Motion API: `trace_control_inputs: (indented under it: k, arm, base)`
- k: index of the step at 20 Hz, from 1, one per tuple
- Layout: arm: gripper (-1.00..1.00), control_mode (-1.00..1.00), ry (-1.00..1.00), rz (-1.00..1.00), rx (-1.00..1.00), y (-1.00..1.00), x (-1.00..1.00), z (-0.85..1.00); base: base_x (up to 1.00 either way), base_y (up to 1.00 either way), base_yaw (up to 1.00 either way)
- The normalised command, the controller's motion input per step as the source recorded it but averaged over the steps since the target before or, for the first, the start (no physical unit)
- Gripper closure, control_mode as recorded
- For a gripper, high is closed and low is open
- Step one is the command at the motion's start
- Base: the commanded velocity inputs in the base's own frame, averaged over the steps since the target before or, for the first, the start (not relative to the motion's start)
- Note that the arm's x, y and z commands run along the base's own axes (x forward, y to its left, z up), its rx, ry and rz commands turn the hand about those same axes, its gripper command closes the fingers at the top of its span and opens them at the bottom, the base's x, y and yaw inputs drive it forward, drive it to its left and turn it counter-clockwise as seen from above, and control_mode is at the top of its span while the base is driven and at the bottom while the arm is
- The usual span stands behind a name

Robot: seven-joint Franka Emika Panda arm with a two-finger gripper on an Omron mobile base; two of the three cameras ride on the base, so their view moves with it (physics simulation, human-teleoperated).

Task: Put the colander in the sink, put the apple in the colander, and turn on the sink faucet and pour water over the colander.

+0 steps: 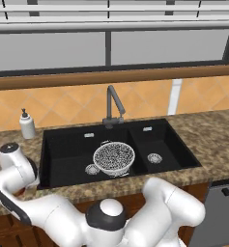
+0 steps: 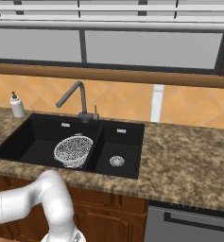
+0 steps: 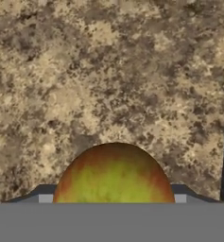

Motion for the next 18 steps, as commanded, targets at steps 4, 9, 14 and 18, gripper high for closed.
trace_control_inputs:
  k: [4, 9, 14, 18]
  arm:
    - [1.00, -1.00, -0.04, -0.04, 0.00, -0.36, -0.08, 0.41]
    - [1.00, -1.00, 0.00, -0.10, 0.00, -0.62, 0.00, 0.50]
    - [1.00, -1.00, 0.00, -0.07, 0.00, -0.96, -0.04, 0.18]
    - [1.00, -1.00, 0.00, -0.02, 0.00, -1.00, -0.03, 0.00]
  base:
    - [0.00, 0.00, 0.00]
    - [0.00, 0.00, 0.00]
    - [0.00, 0.00, 0.00]
    - [0.00, 0.00, 0.00]
